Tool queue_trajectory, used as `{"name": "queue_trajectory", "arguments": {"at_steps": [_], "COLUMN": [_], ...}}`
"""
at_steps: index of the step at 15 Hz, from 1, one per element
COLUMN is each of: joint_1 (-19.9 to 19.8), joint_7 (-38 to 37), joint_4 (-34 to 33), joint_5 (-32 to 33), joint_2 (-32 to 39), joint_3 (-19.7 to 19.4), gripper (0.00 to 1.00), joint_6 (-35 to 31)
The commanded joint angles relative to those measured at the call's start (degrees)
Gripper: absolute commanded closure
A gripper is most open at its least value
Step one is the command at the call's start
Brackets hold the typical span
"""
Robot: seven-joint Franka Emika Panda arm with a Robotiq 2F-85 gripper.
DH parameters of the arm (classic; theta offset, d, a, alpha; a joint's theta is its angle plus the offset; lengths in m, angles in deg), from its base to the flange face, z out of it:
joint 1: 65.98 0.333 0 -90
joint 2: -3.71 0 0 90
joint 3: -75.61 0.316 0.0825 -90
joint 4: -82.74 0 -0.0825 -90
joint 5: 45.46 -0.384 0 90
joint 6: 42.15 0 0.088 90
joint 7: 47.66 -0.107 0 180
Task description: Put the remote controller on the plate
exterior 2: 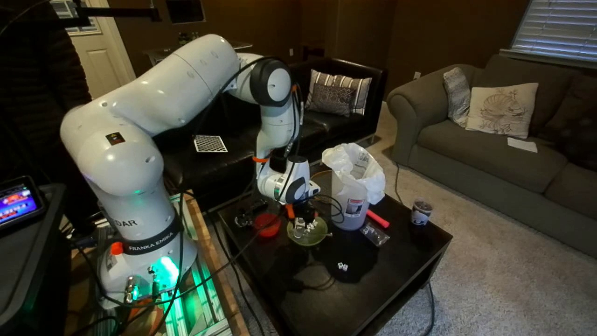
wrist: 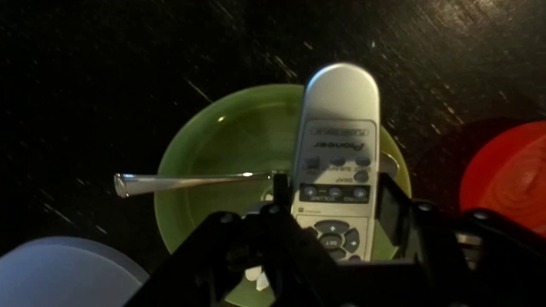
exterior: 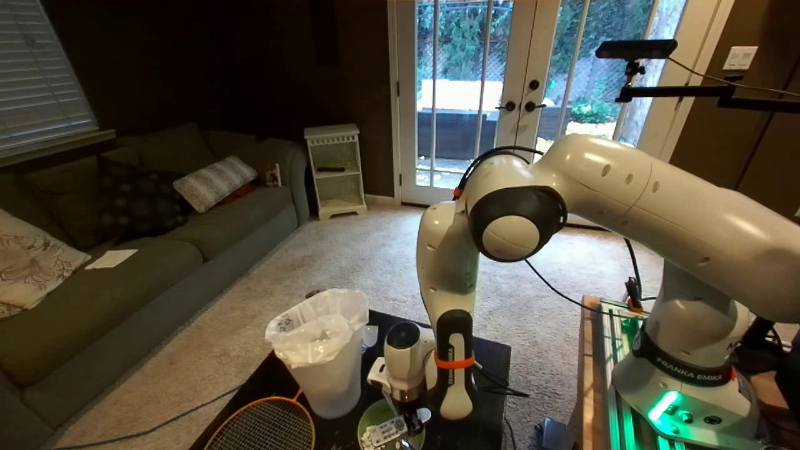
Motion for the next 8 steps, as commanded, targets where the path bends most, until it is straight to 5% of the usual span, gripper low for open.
{"name": "queue_trajectory", "arguments": {"at_steps": [1, 8], "joint_1": [1.72, -4.29], "joint_7": [0.17, 6.32], "joint_4": [-2.82, -9.13], "joint_5": [2.81, 7.99], "joint_2": [1.01, 4.64], "joint_3": [-0.40, 3.89], "gripper": [0.73, 0.73], "joint_6": [2.02, 5.52]}}
